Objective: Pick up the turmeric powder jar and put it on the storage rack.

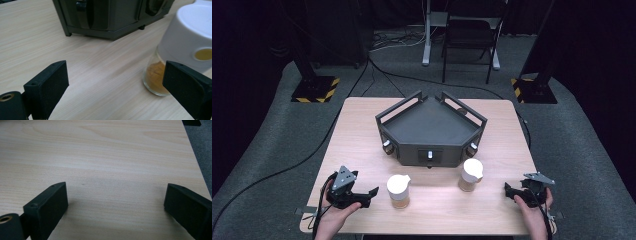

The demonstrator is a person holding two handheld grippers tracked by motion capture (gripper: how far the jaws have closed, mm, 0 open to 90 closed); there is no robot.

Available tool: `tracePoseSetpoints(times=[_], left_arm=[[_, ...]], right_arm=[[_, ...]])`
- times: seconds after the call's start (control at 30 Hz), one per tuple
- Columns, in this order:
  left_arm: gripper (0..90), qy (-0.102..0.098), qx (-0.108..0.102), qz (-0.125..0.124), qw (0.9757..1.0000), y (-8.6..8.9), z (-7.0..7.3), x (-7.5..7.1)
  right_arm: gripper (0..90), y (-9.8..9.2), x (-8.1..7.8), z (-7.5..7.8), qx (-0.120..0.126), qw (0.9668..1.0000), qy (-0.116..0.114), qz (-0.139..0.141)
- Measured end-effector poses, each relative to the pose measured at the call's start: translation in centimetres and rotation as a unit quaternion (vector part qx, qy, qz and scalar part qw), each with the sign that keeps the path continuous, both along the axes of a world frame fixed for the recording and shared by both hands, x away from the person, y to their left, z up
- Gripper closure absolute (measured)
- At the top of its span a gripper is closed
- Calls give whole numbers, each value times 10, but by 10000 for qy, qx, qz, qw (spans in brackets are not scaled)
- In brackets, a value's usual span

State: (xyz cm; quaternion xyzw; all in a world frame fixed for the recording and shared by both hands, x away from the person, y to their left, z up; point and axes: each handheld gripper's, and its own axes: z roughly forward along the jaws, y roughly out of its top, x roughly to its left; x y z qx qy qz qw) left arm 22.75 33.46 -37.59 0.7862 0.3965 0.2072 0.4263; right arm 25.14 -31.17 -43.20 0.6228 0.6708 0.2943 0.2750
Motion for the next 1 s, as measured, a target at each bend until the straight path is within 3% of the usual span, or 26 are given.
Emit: tracePoseSetpoints(times=[0.27,0.53,0.7,1.0], left_arm=[[66,-103,90,-417,9990,-15,9,-4],[64,-71,38,-701,9975,-26,8,-1],[67,-29,64,-775,9970,-36,4,2],[71,-95,-56,-617,9980,-50,-8,0]], right_arm=[[42,0,0,0,0,10000,0,0],[43,0,0,0,1,10000,0,0],[42,0,0,0,1,10000,0,0],[42,0,0,0,3,10000,1,3]])
